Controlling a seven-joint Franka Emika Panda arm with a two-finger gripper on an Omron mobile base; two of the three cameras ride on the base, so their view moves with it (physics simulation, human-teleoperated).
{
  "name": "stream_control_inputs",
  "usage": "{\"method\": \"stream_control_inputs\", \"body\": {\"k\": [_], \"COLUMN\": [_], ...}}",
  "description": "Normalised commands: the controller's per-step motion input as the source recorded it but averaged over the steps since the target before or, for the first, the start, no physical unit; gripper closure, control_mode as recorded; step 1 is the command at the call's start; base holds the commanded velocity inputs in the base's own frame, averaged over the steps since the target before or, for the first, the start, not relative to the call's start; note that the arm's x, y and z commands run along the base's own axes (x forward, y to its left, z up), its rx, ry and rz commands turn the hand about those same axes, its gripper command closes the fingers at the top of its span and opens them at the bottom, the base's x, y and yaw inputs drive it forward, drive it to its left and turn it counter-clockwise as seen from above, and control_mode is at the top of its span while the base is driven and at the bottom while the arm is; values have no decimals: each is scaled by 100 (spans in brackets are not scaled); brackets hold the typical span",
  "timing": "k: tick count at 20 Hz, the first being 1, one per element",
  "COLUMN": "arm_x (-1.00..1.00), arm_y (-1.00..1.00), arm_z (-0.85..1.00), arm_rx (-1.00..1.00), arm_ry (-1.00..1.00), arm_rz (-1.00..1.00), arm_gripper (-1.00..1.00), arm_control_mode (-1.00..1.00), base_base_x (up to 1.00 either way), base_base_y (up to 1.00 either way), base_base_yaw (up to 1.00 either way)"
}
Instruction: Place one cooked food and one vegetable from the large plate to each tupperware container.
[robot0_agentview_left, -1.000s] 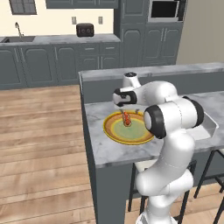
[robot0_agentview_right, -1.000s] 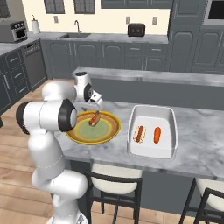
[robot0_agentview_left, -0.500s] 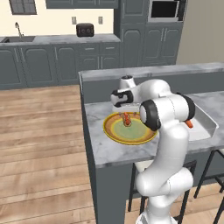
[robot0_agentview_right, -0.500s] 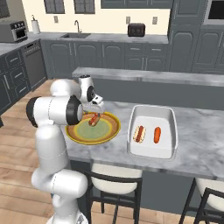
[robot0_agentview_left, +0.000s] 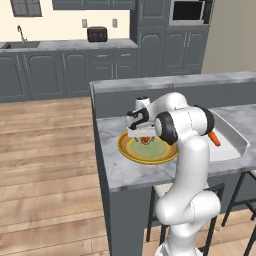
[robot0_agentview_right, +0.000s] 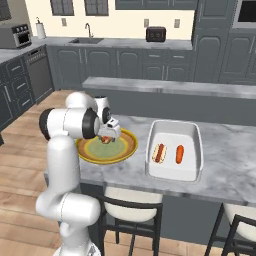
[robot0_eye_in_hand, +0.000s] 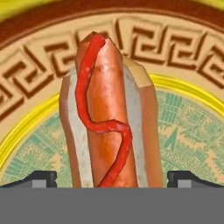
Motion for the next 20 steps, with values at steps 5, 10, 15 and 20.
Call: {"method": "stream_control_inputs", "body": {"k": [5,10,15,20], "arm_x": [1,0,0,-64], "arm_y": [0,0,0,0], "arm_z": [-17,-8,2,71], "arm_rx": [2,1,0,-4], "arm_ry": [2,1,0,-11], "arm_rz": [0,0,-1,-5], "arm_gripper": [-100,100,100,100], "arm_control_mode": [-100,-100,-100,-100], "base_base_x": [0,0,0,0], "base_base_y": [0,0,0,0], "base_base_yaw": [0,0,0,0]}}
